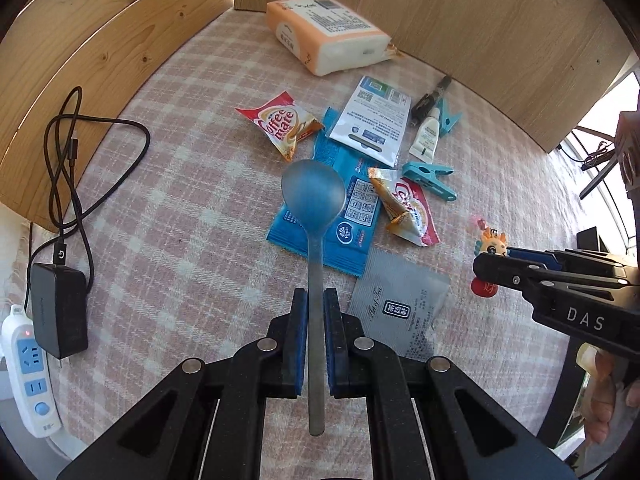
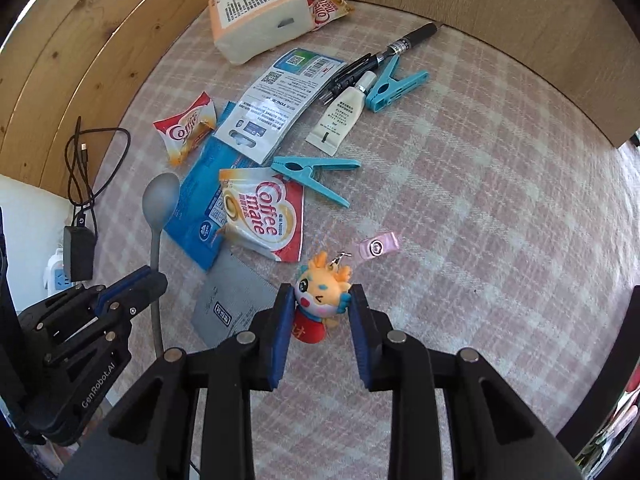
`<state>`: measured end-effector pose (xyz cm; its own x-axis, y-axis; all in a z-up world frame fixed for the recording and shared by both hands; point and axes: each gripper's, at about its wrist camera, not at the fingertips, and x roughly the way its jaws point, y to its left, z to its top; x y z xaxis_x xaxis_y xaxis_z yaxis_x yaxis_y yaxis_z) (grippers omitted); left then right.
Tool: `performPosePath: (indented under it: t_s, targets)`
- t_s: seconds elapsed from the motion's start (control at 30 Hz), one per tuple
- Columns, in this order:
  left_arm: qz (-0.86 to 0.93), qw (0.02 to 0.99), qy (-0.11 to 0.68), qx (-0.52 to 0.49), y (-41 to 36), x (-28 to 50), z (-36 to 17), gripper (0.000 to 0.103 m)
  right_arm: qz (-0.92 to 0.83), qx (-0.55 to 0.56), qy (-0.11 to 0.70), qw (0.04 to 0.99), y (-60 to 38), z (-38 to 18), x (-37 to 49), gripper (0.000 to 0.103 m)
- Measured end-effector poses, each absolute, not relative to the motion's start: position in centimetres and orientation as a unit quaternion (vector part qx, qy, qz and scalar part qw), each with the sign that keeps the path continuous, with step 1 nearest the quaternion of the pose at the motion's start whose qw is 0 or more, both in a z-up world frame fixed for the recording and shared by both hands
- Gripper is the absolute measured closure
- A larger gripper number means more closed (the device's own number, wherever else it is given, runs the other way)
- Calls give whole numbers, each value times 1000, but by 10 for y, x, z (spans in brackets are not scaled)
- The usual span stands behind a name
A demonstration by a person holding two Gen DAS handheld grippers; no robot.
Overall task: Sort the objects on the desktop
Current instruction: 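Grasp the grey spoon with the left tool while the right tool grasps the orange keychain toy, then carry the spoon and keychain toy over the black tray and release them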
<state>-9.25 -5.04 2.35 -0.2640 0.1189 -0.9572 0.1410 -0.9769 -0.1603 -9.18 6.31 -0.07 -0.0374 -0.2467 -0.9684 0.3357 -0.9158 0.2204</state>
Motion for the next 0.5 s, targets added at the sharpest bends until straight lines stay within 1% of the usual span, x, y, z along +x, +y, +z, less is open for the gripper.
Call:
performPosePath:
  t_s: [0.17,0.23,0.3,0.33,0.4,0.5]
  targets:
    - [-798,-1,87,597,-30,-88,44,96,-731,652,26,200,96,18,-77,76]
    - [-800,-12,78,594,-32,-109,53,96,-740,644,20,195,115,27,-72,76]
    - [-802,-26,69,593,-17,-115,62,96,-746,638,12,189,137,36,-65,76]
    - [-803,-34,63,592,-6,-117,65,96,-751,635,6,181,124,40,-76,76]
    - [-803,-55,50,591,17,-130,75,96,-758,630,-5,169,146,45,-63,76]
    - [-804,-91,29,587,63,-136,86,96,-769,622,-28,144,194,55,-76,76]
